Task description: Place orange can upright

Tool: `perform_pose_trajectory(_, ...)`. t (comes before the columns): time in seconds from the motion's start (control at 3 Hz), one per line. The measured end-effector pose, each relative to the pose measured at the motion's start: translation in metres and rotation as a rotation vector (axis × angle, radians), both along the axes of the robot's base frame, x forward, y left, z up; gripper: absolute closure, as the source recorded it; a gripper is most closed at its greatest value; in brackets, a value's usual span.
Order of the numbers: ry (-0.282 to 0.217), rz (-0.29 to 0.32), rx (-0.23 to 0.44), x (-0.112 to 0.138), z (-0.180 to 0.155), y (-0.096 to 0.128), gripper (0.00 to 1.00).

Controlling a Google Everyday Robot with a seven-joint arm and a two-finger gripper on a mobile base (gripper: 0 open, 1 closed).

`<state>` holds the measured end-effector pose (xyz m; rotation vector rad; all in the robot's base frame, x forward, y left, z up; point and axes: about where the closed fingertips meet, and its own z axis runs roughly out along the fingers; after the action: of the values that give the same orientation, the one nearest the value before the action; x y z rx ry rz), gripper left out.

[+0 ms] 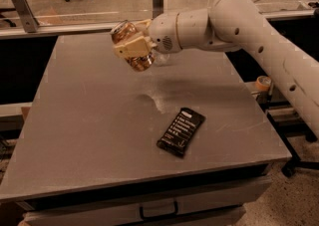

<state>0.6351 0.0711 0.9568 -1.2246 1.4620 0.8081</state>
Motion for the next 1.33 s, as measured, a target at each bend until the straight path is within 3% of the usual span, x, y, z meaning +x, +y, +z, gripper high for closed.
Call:
perform_pose_trajectory(0.33, 0.005, 0.031, 0.047, -0.013, -0.006, -0.015, 1.0)
perform_pose_trajectory(0.67, -0.014, 0.047, 0.084, -0.025, -0.011, -0.05, 1.0)
perform_pose_trajectory(1.33, -0.044, 0.158, 0.22, -0.041, -0.034, -0.099, 1.0)
